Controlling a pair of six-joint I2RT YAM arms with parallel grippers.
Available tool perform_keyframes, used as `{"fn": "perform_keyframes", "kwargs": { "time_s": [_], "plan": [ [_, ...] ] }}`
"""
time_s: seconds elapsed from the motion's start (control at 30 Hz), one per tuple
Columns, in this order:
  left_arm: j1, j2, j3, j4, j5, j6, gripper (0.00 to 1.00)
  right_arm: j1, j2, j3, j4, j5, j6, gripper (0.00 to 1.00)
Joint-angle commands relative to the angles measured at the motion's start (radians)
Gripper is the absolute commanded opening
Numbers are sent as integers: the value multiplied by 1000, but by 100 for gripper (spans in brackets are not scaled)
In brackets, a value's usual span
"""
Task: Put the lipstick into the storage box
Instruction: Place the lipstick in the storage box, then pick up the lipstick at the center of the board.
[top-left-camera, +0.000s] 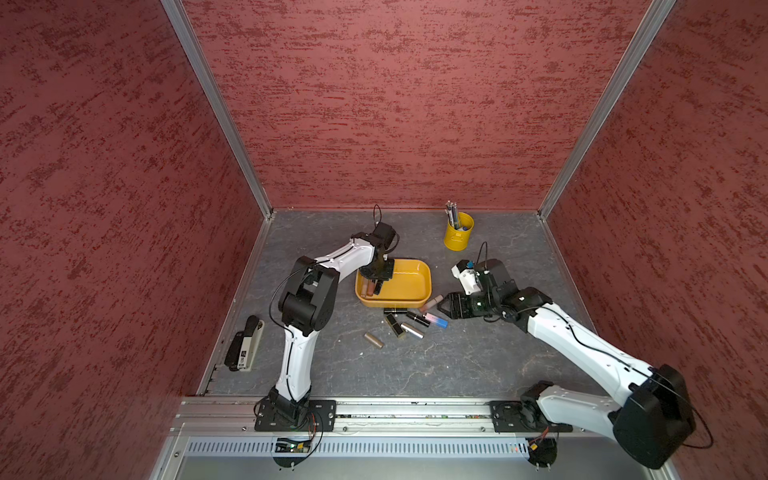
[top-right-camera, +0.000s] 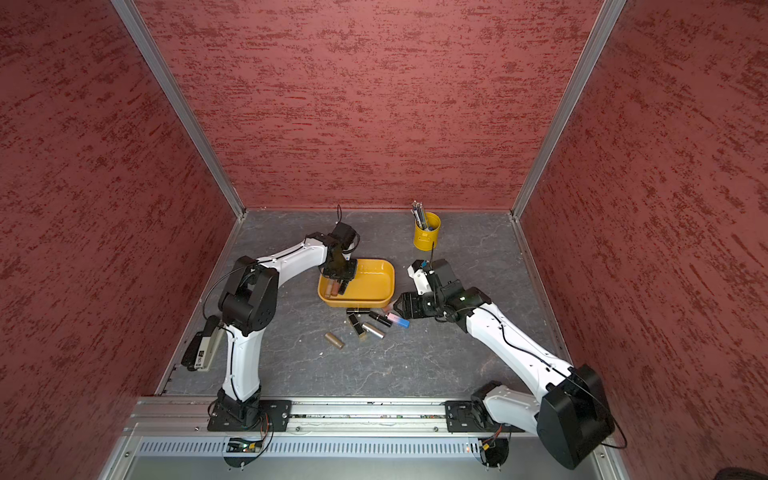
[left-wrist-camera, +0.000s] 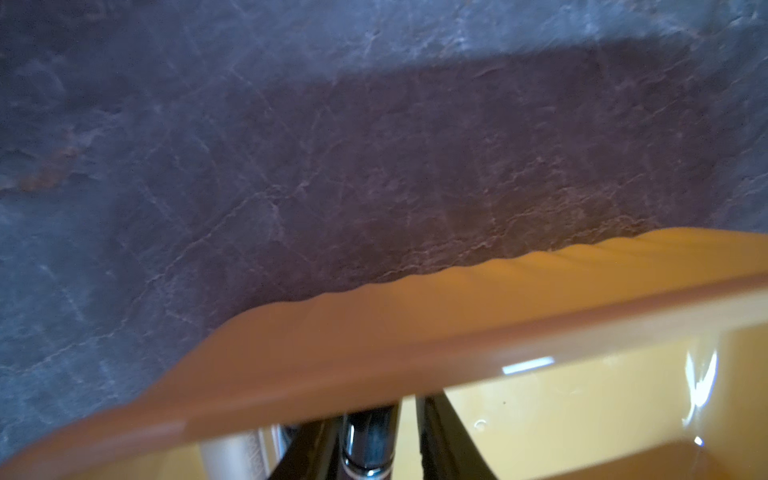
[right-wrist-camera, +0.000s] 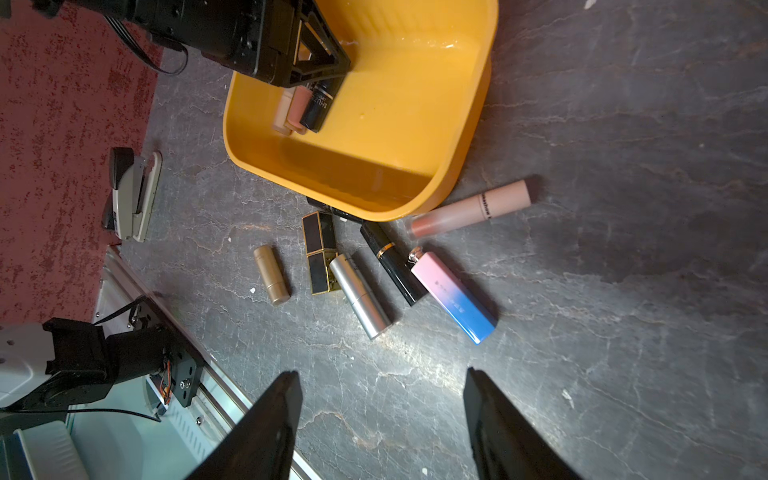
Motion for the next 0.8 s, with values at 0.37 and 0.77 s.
{"fn": "perform_keyframes", "kwargs": {
  "time_s": [0.37, 0.77],
  "plan": [
    [-8, -325, -130, 130, 133, -67, 41, 3, 2, -8, 13, 25, 11, 67],
    [-2, -654, -501, 538, 497, -228, 52, 6, 148, 20, -42, 98, -49, 66]
  ]
}}
